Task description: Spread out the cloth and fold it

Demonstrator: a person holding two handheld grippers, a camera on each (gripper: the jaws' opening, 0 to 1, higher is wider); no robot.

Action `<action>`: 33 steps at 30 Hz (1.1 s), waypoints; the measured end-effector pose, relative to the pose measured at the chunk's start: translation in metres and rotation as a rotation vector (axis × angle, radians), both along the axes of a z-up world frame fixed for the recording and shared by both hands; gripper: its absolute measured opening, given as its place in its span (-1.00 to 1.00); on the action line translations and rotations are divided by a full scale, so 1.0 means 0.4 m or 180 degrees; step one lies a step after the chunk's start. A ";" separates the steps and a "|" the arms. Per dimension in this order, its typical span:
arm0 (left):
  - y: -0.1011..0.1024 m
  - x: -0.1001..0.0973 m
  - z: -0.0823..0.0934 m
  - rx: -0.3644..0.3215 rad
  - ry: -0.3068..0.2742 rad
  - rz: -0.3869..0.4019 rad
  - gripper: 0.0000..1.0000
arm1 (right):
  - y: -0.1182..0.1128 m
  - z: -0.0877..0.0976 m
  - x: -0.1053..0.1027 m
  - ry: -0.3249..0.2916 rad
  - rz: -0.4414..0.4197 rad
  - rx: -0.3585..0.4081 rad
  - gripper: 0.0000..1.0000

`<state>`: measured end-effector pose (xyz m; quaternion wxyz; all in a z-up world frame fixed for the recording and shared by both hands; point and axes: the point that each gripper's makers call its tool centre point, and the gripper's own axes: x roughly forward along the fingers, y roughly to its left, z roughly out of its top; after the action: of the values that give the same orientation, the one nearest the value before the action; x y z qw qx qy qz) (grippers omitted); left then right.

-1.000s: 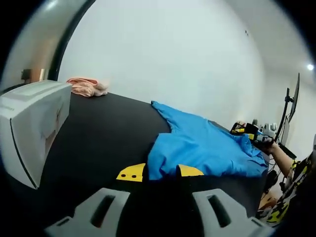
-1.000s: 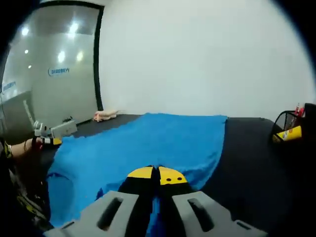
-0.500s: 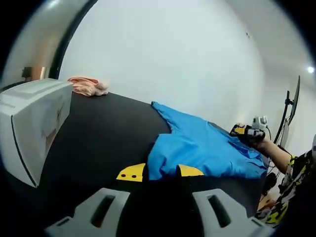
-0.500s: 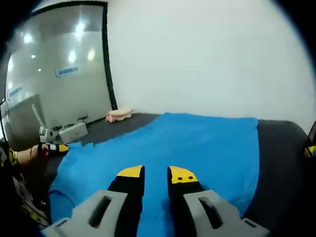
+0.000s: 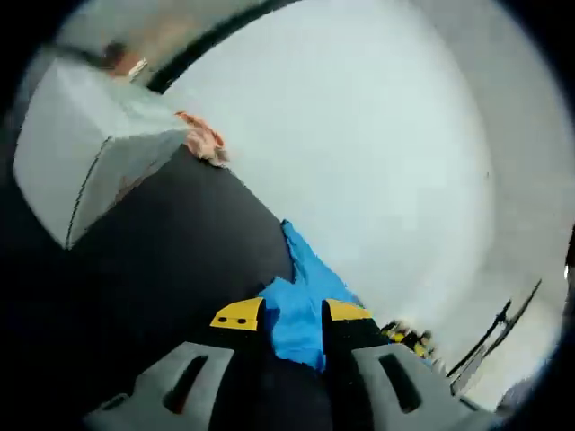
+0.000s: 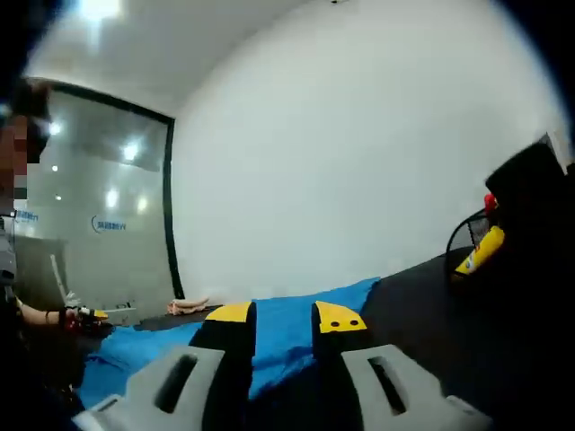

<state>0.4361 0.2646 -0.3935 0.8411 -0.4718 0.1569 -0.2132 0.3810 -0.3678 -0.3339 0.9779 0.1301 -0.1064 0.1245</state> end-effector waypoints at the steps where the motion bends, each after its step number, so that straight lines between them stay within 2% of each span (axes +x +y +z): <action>1: 0.001 -0.011 -0.012 -0.0146 0.0166 0.0159 -0.55 | 0.000 0.008 -0.003 -0.0022 -0.0013 -0.0043 -0.55; 2: 0.006 -0.013 -0.017 -0.0294 0.0287 0.0278 -0.55 | 0.014 0.046 -0.013 -0.0274 0.0037 -0.0043 -0.55; 3: 0.015 -0.017 -0.022 -0.0632 0.0511 0.0454 -0.58 | 0.020 0.058 -0.016 -0.0384 0.0078 0.0026 -0.55; 4: 0.017 -0.030 -0.017 -0.0824 0.0604 0.0500 -0.66 | 0.023 0.047 -0.016 -0.0331 0.0087 0.0042 -0.55; 5: 0.014 -0.042 -0.004 -0.0707 0.0453 0.0485 -0.73 | 0.016 0.038 -0.010 -0.0273 0.0076 0.0002 -0.55; 6: 0.010 -0.052 -0.011 -0.0515 0.0469 0.0453 -0.73 | 0.013 0.032 -0.014 -0.0242 0.0047 -0.0071 -0.55; 7: -0.001 -0.063 -0.017 -0.0290 0.0467 0.0372 -0.73 | 0.011 0.035 -0.015 -0.0273 0.0038 -0.0054 -0.55; 8: -0.022 -0.074 -0.020 -0.0063 0.0435 0.0248 -0.73 | 0.004 0.055 -0.021 -0.0415 0.0039 0.0065 -0.55; 11: -0.077 -0.068 -0.023 -0.0261 0.0571 0.0067 -0.70 | -0.011 0.074 -0.034 -0.0558 0.0050 0.0273 -0.55; 12: -0.094 -0.055 -0.040 -0.0193 0.0635 0.0019 -0.64 | -0.019 0.078 -0.037 -0.0595 0.0031 0.0319 -0.55; 13: -0.094 -0.045 -0.064 -0.0067 0.0753 0.0049 -0.59 | -0.024 0.081 -0.041 -0.0627 0.0011 0.0351 -0.55; 14: -0.080 -0.028 -0.057 -0.0126 0.0757 0.0207 -0.66 | -0.028 0.086 -0.047 -0.0665 0.0006 0.0386 -0.55; 15: -0.062 -0.010 -0.055 -0.0100 0.0694 0.0405 -0.62 | -0.029 0.089 -0.052 -0.0696 0.0009 0.0407 -0.55; 17: -0.066 0.004 -0.045 -0.0121 0.0662 0.0365 -0.54 | -0.034 0.096 -0.059 -0.0755 0.0012 0.0442 -0.56; 20: -0.065 0.014 -0.050 -0.0107 0.0697 0.0350 -0.57 | -0.033 0.100 -0.063 -0.0789 0.0041 0.0483 -0.58; 22: -0.063 0.000 -0.042 -0.0020 0.0707 0.0337 -0.52 | -0.035 0.103 -0.064 -0.0812 0.0062 0.0497 -0.58; 26: -0.023 -0.042 -0.016 0.0319 0.0522 0.0460 -0.14 | -0.031 0.102 -0.066 -0.0805 0.0057 0.0476 -0.59; 27: -0.020 -0.046 -0.013 0.0327 0.0474 0.0463 -0.12 | -0.030 0.102 -0.066 -0.0805 0.0067 0.0468 -0.59; 29: -0.026 -0.049 -0.029 0.0265 0.0556 0.0414 -0.25 | -0.023 0.103 -0.064 -0.0801 0.0094 0.0444 -0.59; 31: -0.033 -0.039 -0.043 0.0305 0.0595 0.0431 -0.43 | -0.021 0.105 -0.064 -0.0809 0.0108 0.0431 -0.59; 32: -0.038 -0.001 -0.054 0.0371 0.0587 0.0379 -0.52 | -0.021 0.106 -0.065 -0.0818 0.0106 0.0430 -0.59; 33: -0.038 0.058 -0.064 0.0386 0.0591 0.0394 -0.60 | -0.024 0.107 -0.068 -0.0837 0.0092 0.0435 -0.59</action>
<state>0.4591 0.2493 -0.4193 0.8614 -0.4466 0.2173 -0.1064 0.3538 -0.3775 -0.2910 0.9425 0.1805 -0.2399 0.1470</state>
